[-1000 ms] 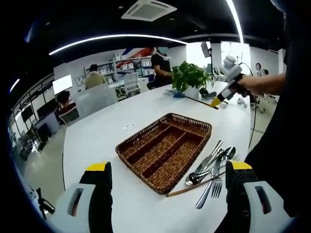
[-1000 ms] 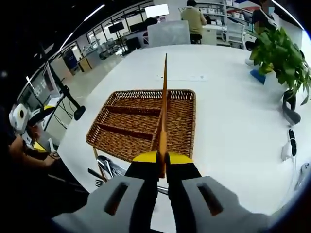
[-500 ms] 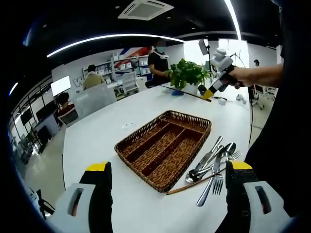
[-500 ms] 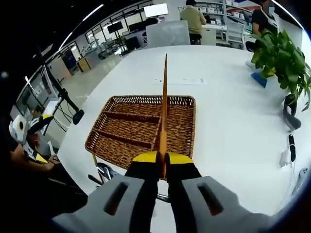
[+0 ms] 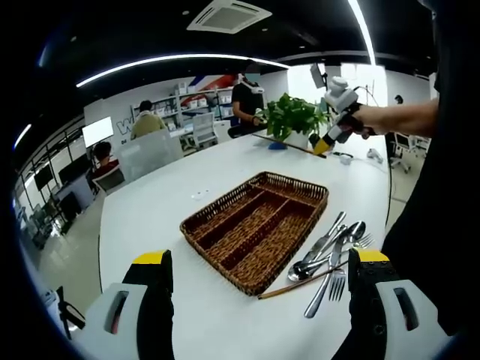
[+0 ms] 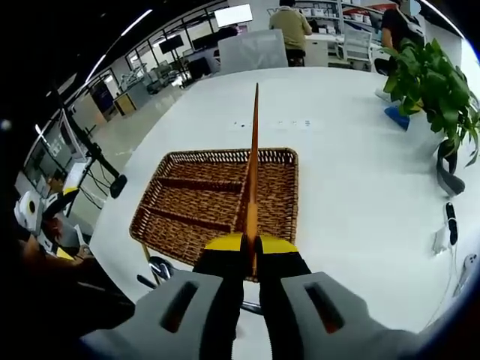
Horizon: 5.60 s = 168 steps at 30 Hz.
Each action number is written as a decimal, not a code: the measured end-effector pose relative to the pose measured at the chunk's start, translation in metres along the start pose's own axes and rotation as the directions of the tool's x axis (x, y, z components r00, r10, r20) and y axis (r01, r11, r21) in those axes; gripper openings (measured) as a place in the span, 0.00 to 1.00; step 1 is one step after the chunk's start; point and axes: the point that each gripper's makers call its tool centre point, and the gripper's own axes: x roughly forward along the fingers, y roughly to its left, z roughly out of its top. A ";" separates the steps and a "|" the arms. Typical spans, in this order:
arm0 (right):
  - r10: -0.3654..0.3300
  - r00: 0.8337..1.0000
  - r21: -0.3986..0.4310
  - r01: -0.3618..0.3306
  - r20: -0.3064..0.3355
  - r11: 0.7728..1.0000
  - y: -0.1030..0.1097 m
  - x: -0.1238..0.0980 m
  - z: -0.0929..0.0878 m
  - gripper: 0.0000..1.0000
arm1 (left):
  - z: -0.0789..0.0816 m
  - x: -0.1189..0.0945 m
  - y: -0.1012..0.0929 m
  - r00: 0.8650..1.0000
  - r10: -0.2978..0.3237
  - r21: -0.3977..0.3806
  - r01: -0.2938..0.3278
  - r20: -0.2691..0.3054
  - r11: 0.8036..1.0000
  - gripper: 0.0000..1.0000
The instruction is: Arrange the knives, forks, and spoons in their matching storage slots by inserting each utensil handle-first until every utensil is classified and aligned in the correct compartment
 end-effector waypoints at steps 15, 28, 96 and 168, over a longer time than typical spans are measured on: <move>-0.011 0.999 0.002 0.011 -0.051 1.000 -0.005 0.025 -0.029 0.03 | 0.001 -0.005 0.000 0.999 0.032 -0.009 -0.032 0.016 0.999 0.99; -0.031 0.993 -0.001 0.032 -0.114 1.000 -0.014 0.057 -0.053 0.03 | 0.005 -0.010 0.003 0.998 0.051 -0.007 -0.051 0.025 0.999 0.99; 0.018 0.993 -0.430 -0.067 -0.118 0.901 -0.003 0.089 -0.067 0.50 | 0.000 -0.001 -0.004 0.999 0.041 -0.020 -0.040 0.018 0.999 0.99; 0.268 0.901 -0.449 -0.094 0.341 0.888 -0.025 -0.087 -0.009 1.00 | -0.018 0.030 -0.009 0.989 -0.059 0.078 0.070 -0.137 0.994 0.99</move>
